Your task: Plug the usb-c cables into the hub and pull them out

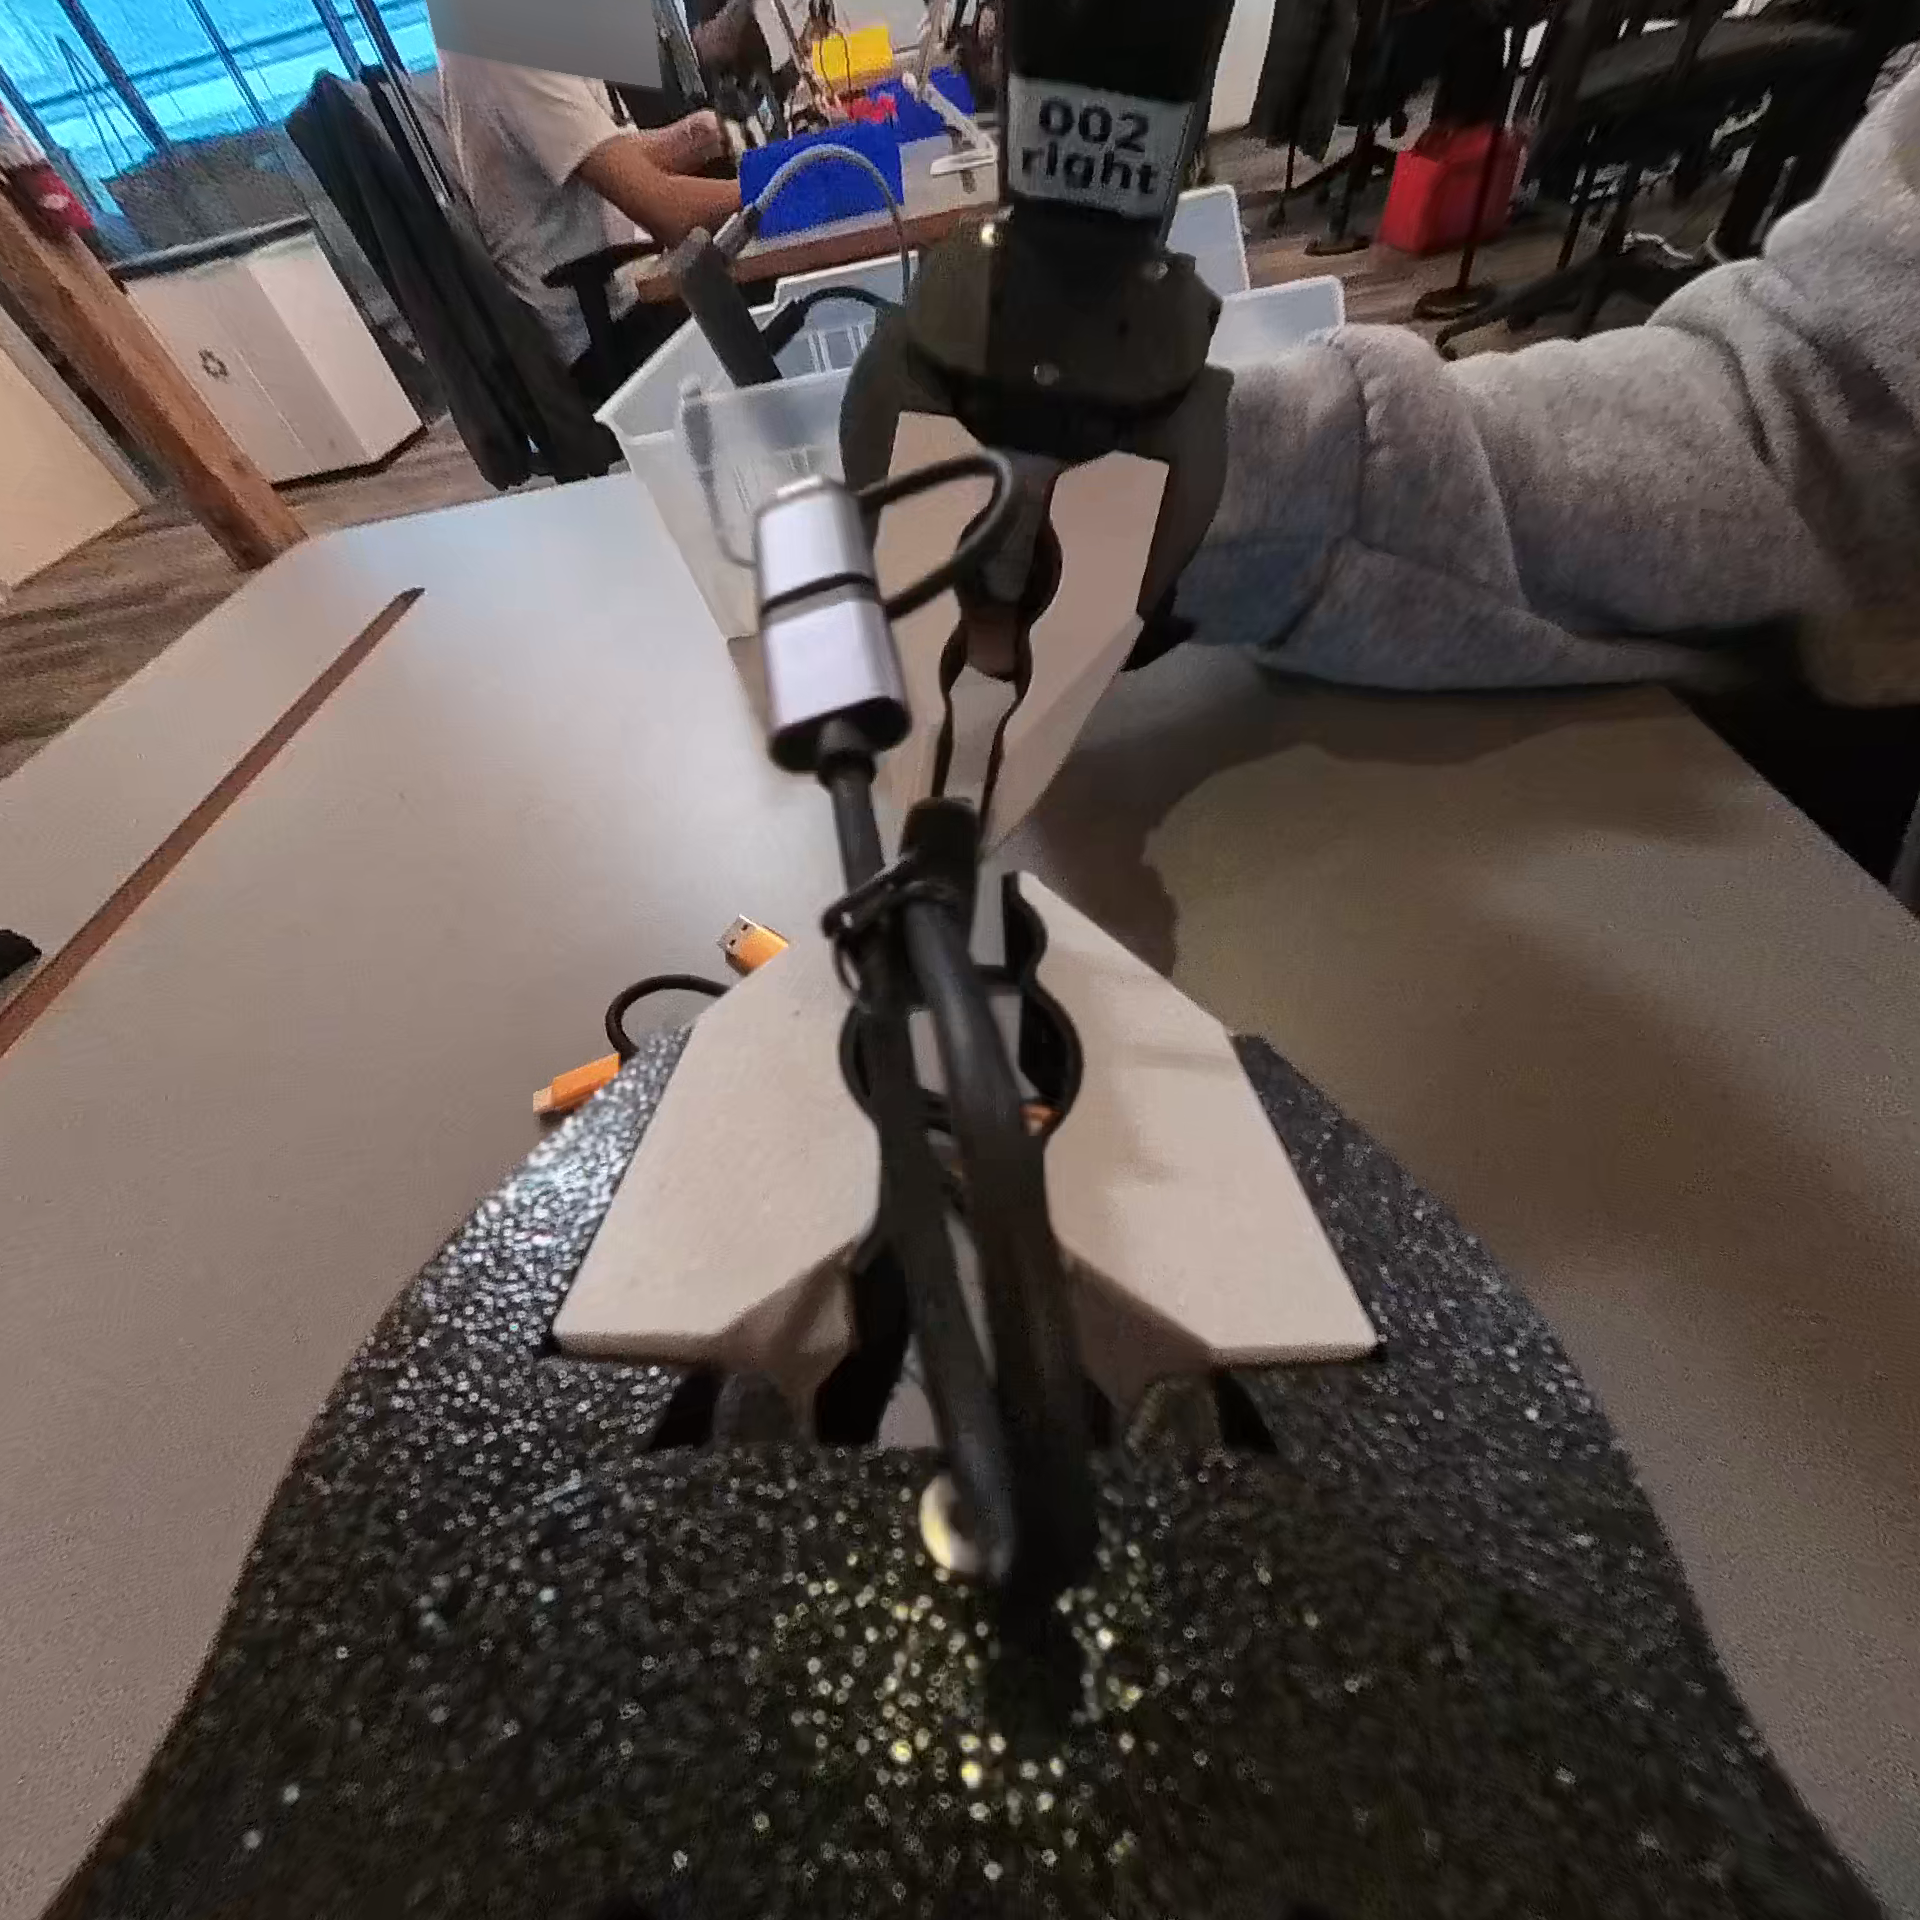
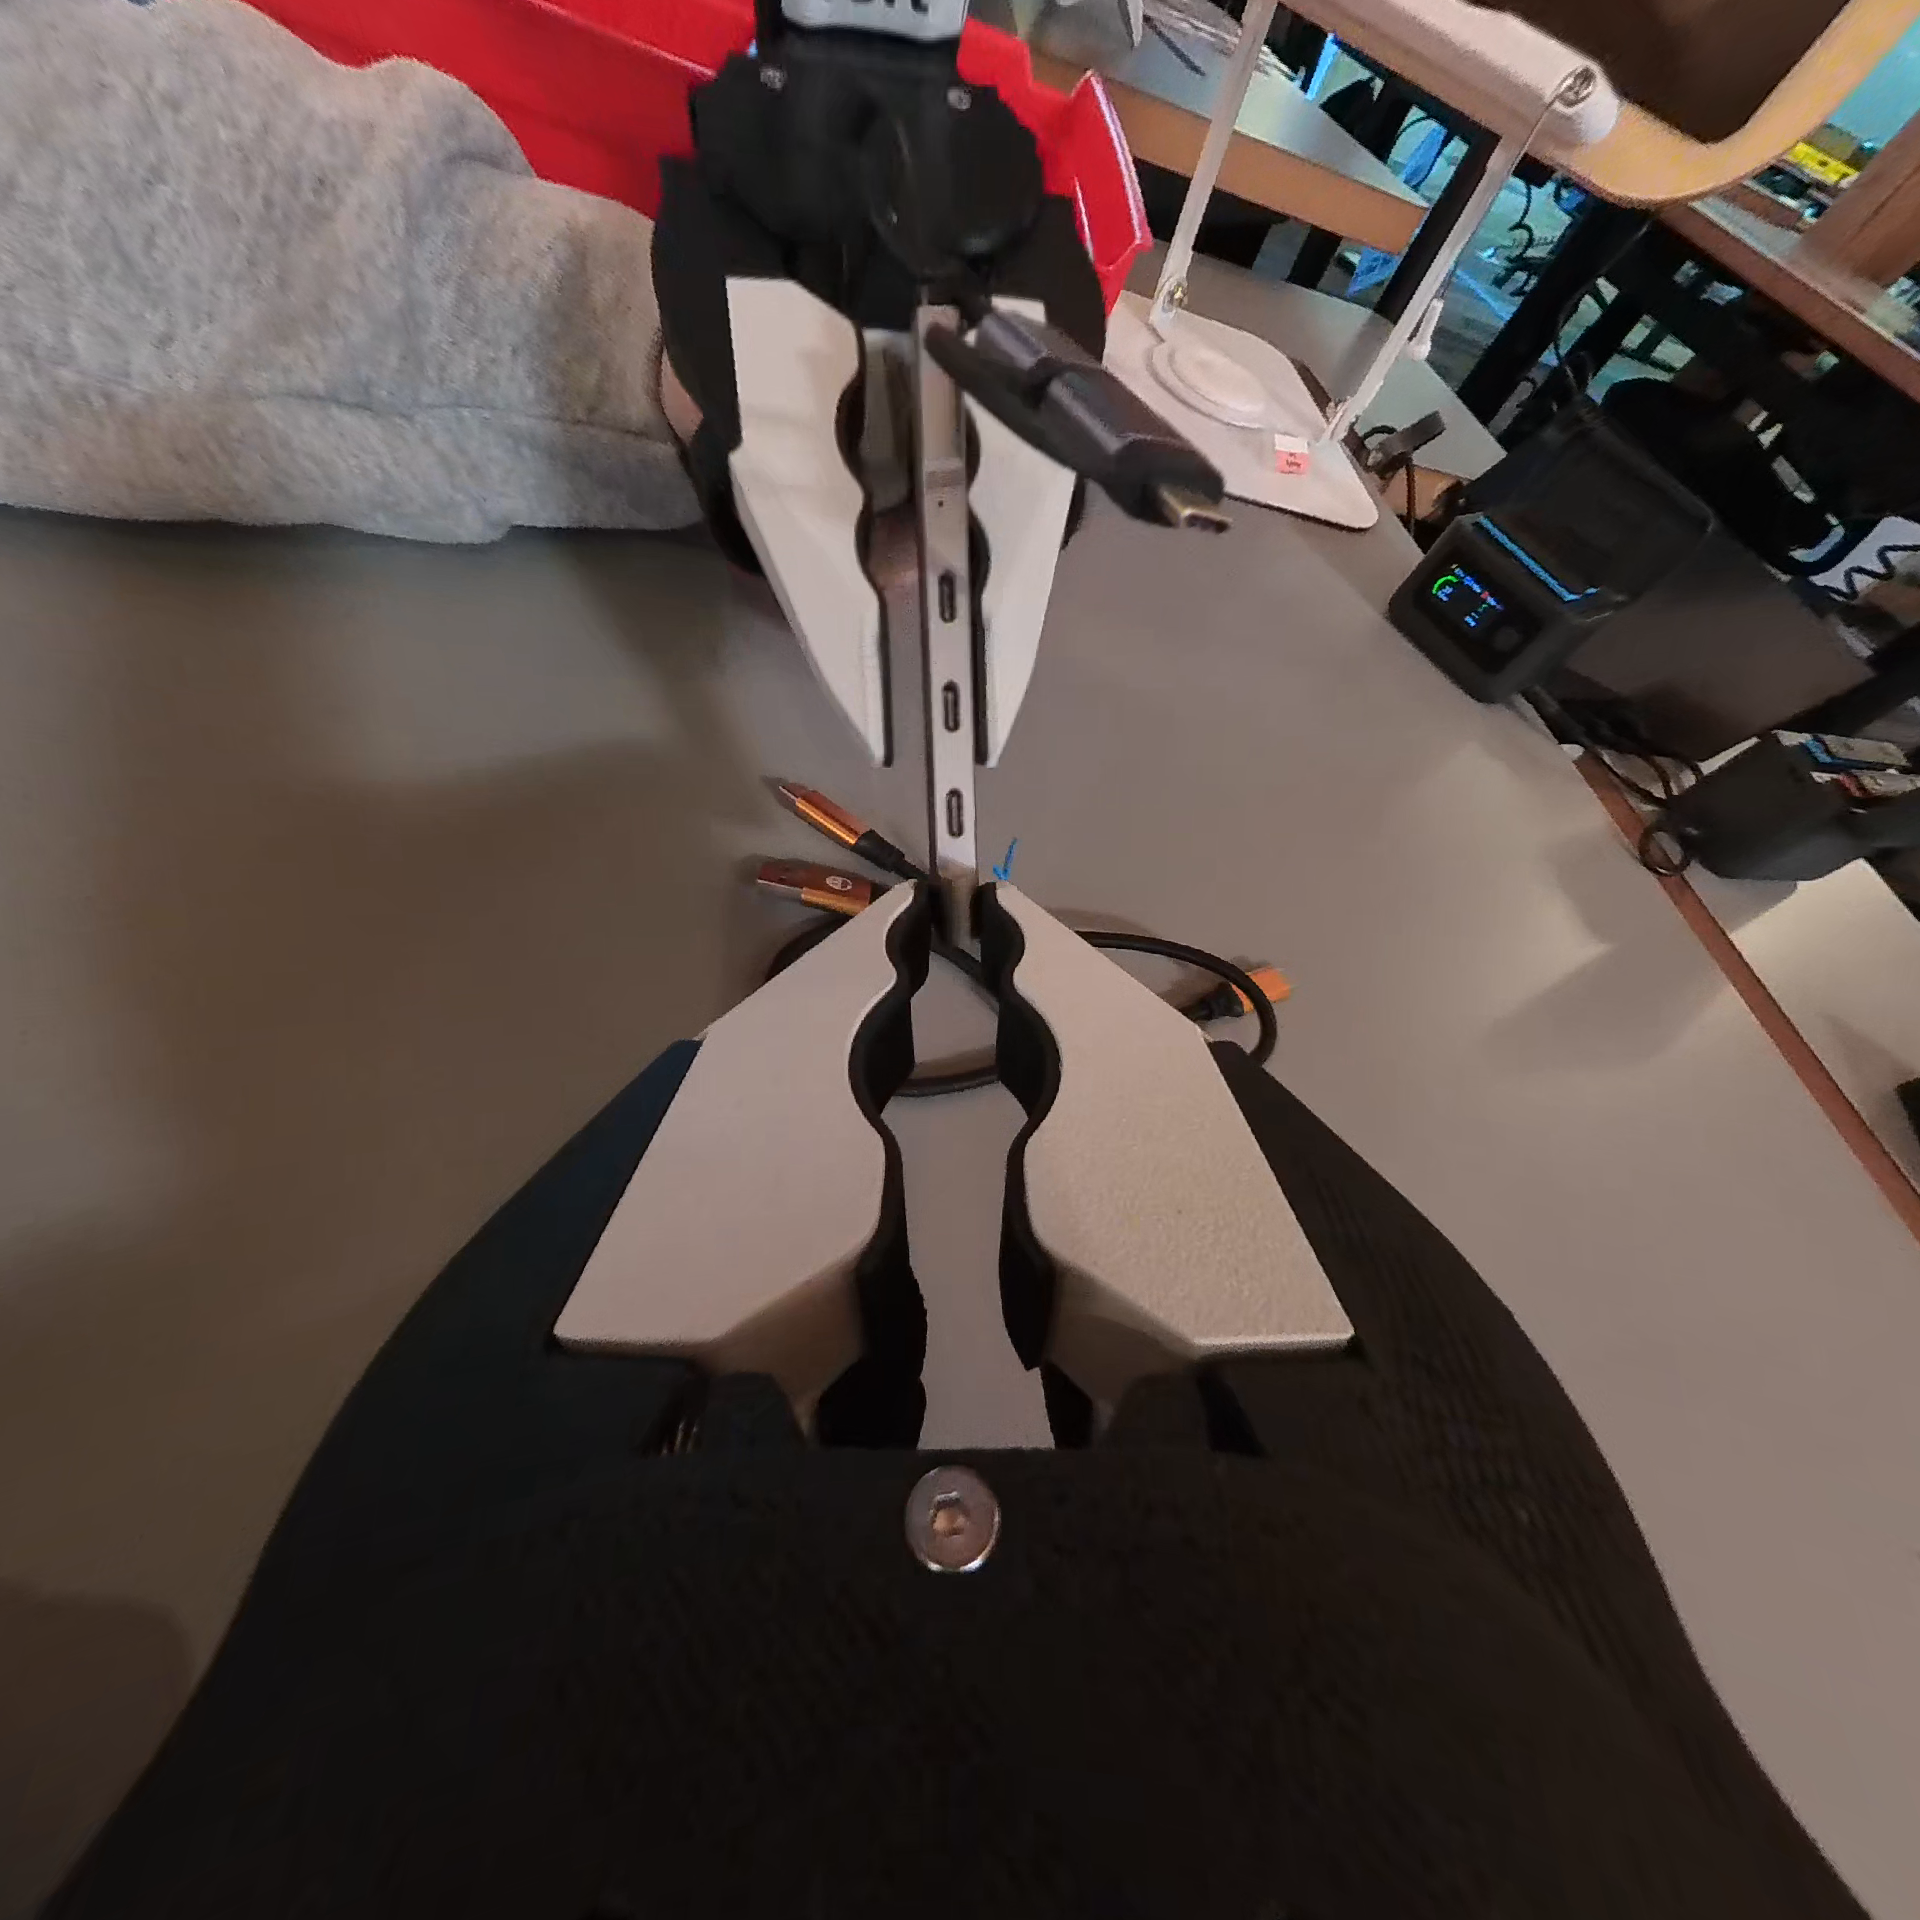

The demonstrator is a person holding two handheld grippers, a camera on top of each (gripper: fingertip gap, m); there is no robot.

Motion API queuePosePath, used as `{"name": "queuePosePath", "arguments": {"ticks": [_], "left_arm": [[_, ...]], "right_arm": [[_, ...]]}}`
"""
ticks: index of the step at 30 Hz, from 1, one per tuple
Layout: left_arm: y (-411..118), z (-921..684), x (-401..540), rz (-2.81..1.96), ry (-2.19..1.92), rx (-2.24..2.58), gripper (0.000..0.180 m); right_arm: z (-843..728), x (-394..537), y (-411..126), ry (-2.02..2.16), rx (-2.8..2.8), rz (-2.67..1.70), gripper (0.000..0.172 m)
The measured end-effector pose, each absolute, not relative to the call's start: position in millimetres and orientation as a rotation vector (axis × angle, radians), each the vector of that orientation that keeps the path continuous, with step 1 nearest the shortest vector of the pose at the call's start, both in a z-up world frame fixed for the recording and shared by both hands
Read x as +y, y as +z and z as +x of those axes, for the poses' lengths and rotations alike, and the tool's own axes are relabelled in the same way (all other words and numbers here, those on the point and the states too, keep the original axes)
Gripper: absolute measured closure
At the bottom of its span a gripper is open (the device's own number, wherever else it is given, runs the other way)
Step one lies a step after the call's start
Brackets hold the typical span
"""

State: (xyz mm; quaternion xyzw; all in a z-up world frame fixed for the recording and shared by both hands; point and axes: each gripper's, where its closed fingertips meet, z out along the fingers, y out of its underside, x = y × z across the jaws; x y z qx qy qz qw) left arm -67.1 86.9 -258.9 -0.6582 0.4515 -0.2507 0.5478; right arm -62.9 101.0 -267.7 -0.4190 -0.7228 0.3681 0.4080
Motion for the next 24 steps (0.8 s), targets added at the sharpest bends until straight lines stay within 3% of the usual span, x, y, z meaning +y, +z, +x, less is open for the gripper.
{"name": "queuePosePath", "arguments": {"ticks": [16,18,24], "left_arm": [[-245.7,-71.4,85.8,-1.506,-0.661,1.006,0.171],[-240.4,-85.2,95.1,-1.508,-0.584,0.936,0.172],[-232.5,-151.4,134.1,-1.544,-0.121,0.640,0.173]], "right_arm": [[-65.2,99.6,-259.1,0.976,-1.766,-1.050,0.164],[-63.4,109.1,-253.4,0.978,-1.707,-1.073,0.154],[-63.0,129.2,-265.3,0.945,-1.667,-1.208,0.151]]}}
